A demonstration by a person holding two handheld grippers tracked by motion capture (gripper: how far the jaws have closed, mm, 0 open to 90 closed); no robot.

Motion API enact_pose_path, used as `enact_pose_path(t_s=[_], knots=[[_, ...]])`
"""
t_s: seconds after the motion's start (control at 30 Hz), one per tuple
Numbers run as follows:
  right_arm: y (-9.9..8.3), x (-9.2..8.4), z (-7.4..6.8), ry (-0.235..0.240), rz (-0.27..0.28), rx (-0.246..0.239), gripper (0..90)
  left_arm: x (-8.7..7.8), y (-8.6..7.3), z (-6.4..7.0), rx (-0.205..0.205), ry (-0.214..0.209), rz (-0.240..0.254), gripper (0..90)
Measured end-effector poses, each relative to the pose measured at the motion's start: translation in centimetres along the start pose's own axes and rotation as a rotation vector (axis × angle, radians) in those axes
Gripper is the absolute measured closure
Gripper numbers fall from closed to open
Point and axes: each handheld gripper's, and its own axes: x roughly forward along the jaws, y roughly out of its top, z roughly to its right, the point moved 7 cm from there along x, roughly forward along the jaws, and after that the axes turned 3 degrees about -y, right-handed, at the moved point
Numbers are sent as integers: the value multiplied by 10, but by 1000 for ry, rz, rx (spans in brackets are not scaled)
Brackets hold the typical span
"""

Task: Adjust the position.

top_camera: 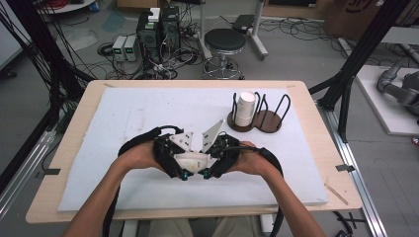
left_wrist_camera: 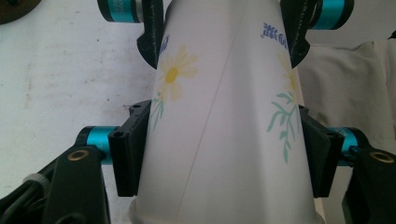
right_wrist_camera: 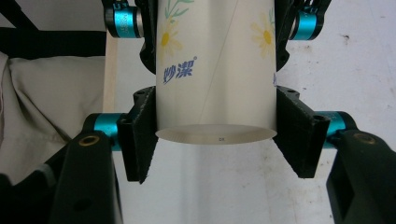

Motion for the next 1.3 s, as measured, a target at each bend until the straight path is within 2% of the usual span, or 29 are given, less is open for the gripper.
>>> enact_pose_path(t_s=[0.2,0.27,0.33,0.37,0.4,0.43,0.5,0.6,0.67,0.93,1.0,1.07,1.17,1.3], knots=[[-1,1,0,8,-5,2,380,2,0,1,-14,-6,7,308],[-1,1,0,9,-5,2,380,2,0,0,-5,-9,3,302],[-1,1,-1,12,-2,5,380,2,1,1,1,-20,24,277],[-1,1,-1,15,-2,3,380,1,2,2,8,-33,51,231],[-1,1,-1,16,-6,2,380,1,4,1,-6,-16,89,130],[-1,1,-1,11,-5,-2,380,0,4,-1,-12,-5,96,16],[-2,2,-2,13,-10,0,380,-2,4,-1,-14,-14,115,17],[-2,2,-2,15,-10,0,380,-3,3,-1,-12,-6,107,17],[-3,3,-2,16,-10,6,380,-4,3,0,-17,-10,124,17],[-4,3,-2,17,-10,8,380,-5,3,0,-23,-11,131,17],[-5,2,-1,16,-8,8,380,-8,5,-1,-32,-8,160,17],[-7,1,-2,15,2,18,380,-13,7,-1,-37,-9,227,17],[-9,0,-1,14,12,24,379,-20,7,-1,-45,-3,297,17],[-13,-3,0,5,23,34,379,-26,2,-2,-62,16,356,17]])
